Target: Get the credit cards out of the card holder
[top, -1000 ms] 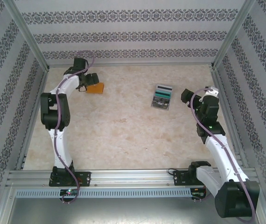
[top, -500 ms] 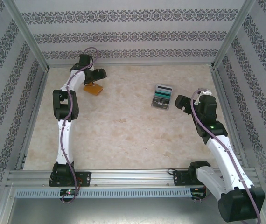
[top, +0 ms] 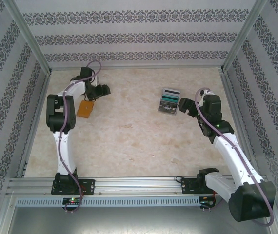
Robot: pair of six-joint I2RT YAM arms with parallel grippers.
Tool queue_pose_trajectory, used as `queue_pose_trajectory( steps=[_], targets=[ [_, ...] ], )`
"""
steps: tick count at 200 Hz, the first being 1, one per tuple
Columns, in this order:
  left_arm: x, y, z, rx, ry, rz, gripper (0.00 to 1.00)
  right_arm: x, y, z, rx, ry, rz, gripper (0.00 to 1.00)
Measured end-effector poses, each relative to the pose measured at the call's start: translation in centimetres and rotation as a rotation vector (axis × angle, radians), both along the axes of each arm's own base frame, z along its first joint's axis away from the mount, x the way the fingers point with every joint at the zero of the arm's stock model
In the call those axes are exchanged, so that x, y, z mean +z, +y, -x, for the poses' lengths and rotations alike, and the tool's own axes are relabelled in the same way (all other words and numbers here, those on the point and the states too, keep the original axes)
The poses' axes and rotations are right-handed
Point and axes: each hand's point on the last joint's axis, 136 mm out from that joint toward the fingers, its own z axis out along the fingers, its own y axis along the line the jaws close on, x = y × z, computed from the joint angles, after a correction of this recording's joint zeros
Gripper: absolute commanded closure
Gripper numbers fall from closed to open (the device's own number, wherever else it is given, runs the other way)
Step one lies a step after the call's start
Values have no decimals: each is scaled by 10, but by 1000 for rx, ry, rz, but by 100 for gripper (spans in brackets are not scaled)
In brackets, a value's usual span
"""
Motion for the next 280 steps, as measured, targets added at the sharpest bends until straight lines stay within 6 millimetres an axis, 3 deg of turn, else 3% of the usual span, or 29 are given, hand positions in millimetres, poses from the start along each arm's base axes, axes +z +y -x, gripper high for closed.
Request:
queue_pose_trajectory(
  steps=[14, 30, 53, 80, 98, 115, 134, 160, 192, 214, 245, 280],
  targets=[
    [2, -1, 24, 6, 31, 0, 17, -5, 4, -3, 14, 20, -2, 2],
    [11, 2, 37, 22, 33, -14, 16, -9, 12, -7, 38, 37, -6, 2],
    [37, 16, 40, 63, -21, -65, 14, -8, 24, -10, 75, 43, -11, 2],
    [62, 56, 36, 158, -78, -130, 13, -7, 33, -8, 101, 38, -9, 2],
    [58, 93, 37, 235, -64, -142, 13, -5, 35, -7, 110, 33, -6, 2],
    [42, 122, 41, 294, -20, -144, 12, -1, 34, -6, 114, 19, -2, 2],
    [17, 134, 48, 314, 46, -142, 10, 5, 34, -4, 115, 0, -3, 2],
    [-10, 129, 58, 298, 124, -128, 10, 10, 34, -3, 118, -13, -2, 2],
    [-7, 119, 66, 291, 91, -81, 9, 11, 34, -2, 120, -18, -3, 2],
    [-6, 102, 91, 292, 101, -23, 9, 9, 34, -2, 121, -14, -3, 2],
    [-6, 61, 128, 258, 137, 24, 9, 3, 40, -5, 139, 1, -9, 2],
    [-5, -13, 158, 158, 137, 52, 9, -15, 56, -9, 183, 46, -8, 2]
  ],
)
